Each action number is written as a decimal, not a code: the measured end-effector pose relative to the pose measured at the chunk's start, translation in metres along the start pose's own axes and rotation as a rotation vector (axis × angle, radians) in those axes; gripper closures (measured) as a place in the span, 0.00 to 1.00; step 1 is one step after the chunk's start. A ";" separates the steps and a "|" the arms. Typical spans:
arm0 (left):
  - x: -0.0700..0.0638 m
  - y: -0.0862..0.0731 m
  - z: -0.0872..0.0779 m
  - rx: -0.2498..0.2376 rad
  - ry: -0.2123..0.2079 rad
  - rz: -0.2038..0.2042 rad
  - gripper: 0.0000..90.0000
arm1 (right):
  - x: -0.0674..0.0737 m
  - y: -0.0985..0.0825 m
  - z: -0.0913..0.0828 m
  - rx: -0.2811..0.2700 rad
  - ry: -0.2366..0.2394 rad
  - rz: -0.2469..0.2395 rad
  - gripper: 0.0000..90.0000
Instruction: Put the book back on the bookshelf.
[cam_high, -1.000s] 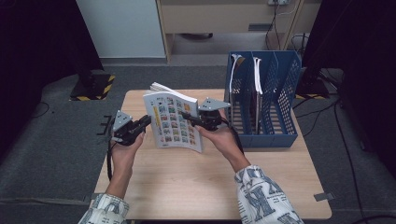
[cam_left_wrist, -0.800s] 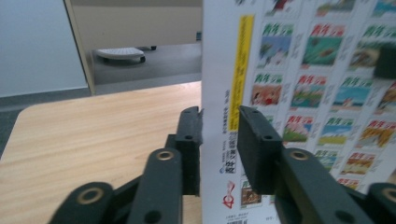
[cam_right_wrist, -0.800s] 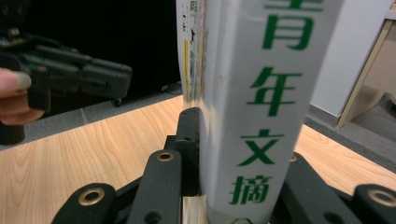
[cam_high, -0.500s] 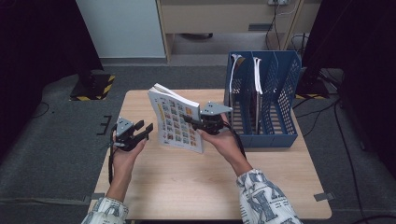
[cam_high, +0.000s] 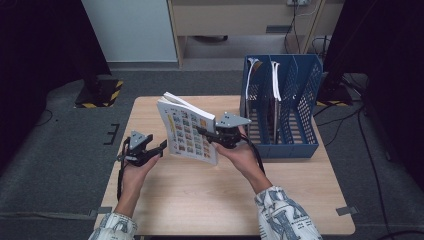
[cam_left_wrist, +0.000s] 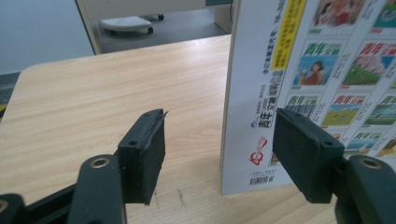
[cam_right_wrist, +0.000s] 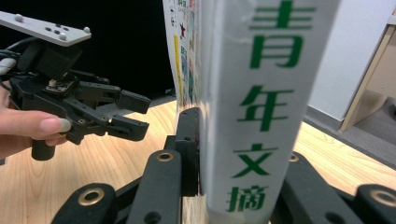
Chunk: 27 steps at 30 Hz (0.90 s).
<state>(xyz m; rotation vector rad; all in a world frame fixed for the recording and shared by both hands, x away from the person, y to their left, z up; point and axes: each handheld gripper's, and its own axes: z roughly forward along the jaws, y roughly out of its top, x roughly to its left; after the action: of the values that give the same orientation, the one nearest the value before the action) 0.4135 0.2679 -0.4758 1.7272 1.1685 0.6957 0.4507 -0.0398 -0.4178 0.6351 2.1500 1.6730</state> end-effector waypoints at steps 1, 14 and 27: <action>0.001 -0.001 0.000 0.003 0.002 -0.001 0.38 | 0.001 0.000 -0.001 0.003 0.001 -0.002 0.81; 0.001 -0.006 -0.001 0.023 -0.002 -0.004 0.35 | 0.008 -0.004 -0.006 -0.026 0.006 0.004 0.80; 0.002 -0.007 0.000 0.022 -0.006 -0.014 0.34 | 0.006 -0.004 -0.008 -0.041 0.010 0.013 0.77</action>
<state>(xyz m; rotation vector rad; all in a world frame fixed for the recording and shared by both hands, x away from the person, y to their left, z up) 0.4107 0.2705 -0.4824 1.7370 1.1872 0.6709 0.4410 -0.0432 -0.4193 0.6319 2.1166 1.7263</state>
